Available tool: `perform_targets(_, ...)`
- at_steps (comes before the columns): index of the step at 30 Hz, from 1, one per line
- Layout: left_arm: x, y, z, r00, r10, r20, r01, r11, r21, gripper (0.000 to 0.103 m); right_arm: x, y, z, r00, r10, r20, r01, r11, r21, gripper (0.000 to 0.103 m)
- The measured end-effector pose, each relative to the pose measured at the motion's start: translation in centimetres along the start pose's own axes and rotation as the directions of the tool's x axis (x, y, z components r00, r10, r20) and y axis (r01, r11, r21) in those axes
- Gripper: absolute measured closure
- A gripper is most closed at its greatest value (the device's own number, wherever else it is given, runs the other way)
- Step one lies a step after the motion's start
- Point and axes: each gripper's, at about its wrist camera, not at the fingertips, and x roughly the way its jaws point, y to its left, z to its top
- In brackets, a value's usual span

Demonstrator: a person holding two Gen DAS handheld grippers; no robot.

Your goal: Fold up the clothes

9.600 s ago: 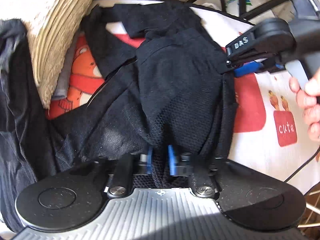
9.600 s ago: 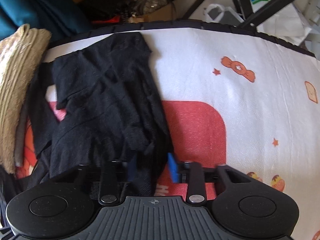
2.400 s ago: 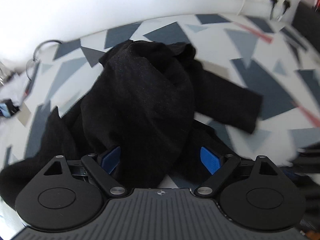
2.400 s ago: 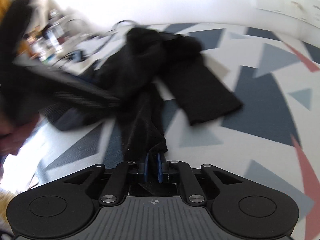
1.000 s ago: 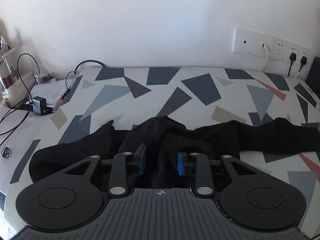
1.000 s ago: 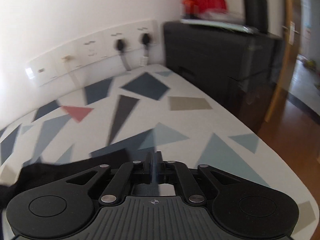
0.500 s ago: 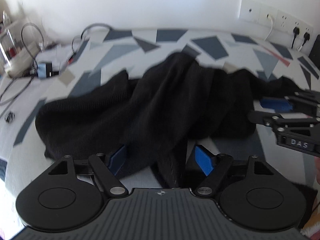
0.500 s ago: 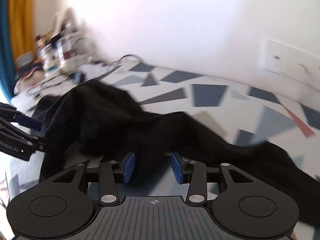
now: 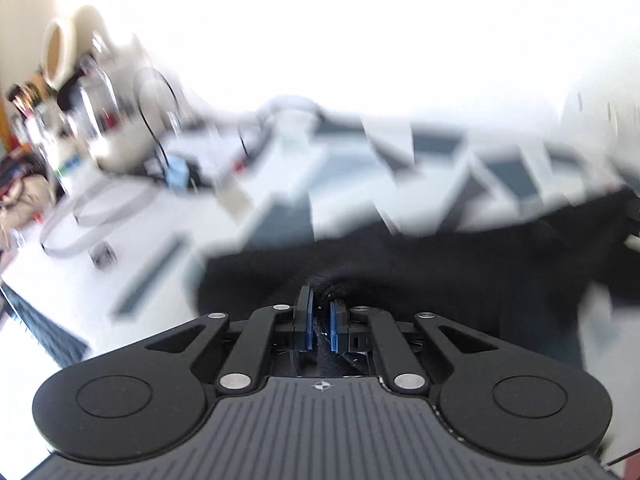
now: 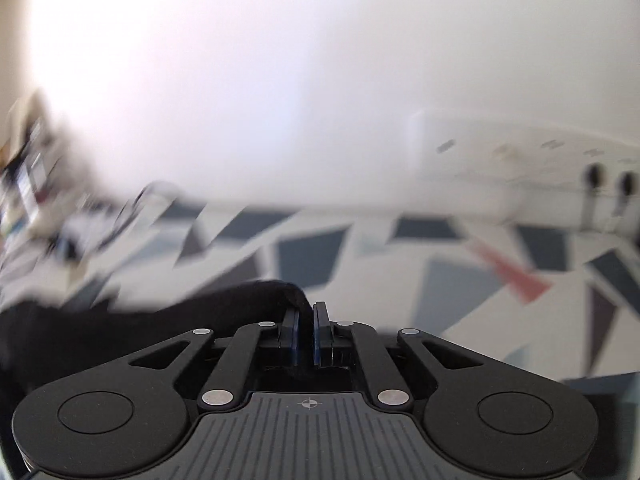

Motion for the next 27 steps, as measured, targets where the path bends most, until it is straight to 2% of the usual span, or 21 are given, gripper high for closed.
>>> perform_targets(3, -2.8, 0.1, 2.8, 0.991, -0.053, 0.126, 0.053, 0.999, 0.002, 0.095, -4.2, -2.3, 3.3, 0.986, -0.077, 0.148, 0.066, 0.995, 0.073, 0.098)
perform_targets(7, -6.3, -1.6, 4.9, 0.954, -0.168, 0.246, 0.157, 0.985, 0.065, 0.095, -10.0, -3.6, 6.2, 0.931, -0.162, 0.328, 0.128, 0.984, 0.123, 0.098)
perform_targets(9, -7.4, -2.6, 5.7, 0.934, -0.207, 0.290, 0.184, 0.977, 0.106, 0.095, -12.1, -3.9, 7.0, 0.909, -0.165, 0.383, 0.113, 0.981, 0.156, 0.098)
perform_targets(12, -7.0, -3.9, 5.6, 0.927, -0.216, 0.306, 0.168, 0.970, 0.177, 0.094, -14.4, -4.2, 7.5, 0.895, -0.155, 0.418, 0.087, 0.980, 0.177, 0.098)
perform_targets(14, -5.4, -4.1, 4.8, 0.944, -0.222, 0.244, 0.173, 0.962, 0.209, 0.093, -14.4, -4.2, 7.2, 0.912, -0.147, 0.384, 0.097, 0.984, 0.148, 0.098)
perform_targets(16, -3.2, -4.3, 3.8, 0.963, -0.224, 0.151, 0.184, 0.954, 0.237, 0.088, -12.7, -4.4, 6.6, 0.952, -0.129, 0.278, 0.096, 0.987, 0.130, 0.097)
perform_targets(17, -1.8, -4.4, 3.0, 0.974, -0.208, 0.088, 0.181, 0.951, 0.250, 0.083, -11.5, -4.5, 6.1, 0.969, -0.121, 0.217, 0.094, 0.987, 0.131, 0.097)
perform_targets(18, -0.4, -4.5, 2.1, 0.983, -0.182, 0.025, 0.169, 0.950, 0.262, 0.070, -10.4, -4.7, 5.3, 0.981, -0.116, 0.158, 0.095, 0.986, 0.139, 0.097)
perform_targets(19, 0.6, -4.5, 1.1, 0.988, -0.156, -0.016, 0.154, 0.948, 0.278, 0.063, -9.4, -4.7, 4.4, 0.988, -0.115, 0.107, 0.099, 0.985, 0.145, 0.097)
perform_targets(21, 1.6, -4.5, -1.0, 0.992, -0.116, -0.053, 0.127, 0.939, 0.320, 0.059, -7.9, -4.5, 2.4, 0.993, -0.118, 0.021, 0.114, 0.982, 0.149, 0.097)
perform_targets(22, 1.8, -4.6, -1.7, 0.992, -0.113, -0.058, 0.126, 0.928, 0.350, 0.054, -7.3, -4.4, 1.5, 0.993, -0.117, -0.012, 0.117, 0.982, 0.151, 0.097)
perform_targets(24, 1.8, -5.8, -2.8, 0.990, -0.128, -0.051, 0.138, 0.893, 0.429, 0.049, -6.2, -4.3, 0.0, 0.992, -0.109, -0.057, 0.117, 0.981, 0.155, 0.097)
perform_targets(27, 1.5, -7.8, -4.2, 0.986, -0.160, -0.037, 0.154, 0.822, 0.548, 0.049, -4.6, -4.9, -1.8, 0.986, -0.119, -0.116, 0.138, 0.976, 0.170, 0.097)
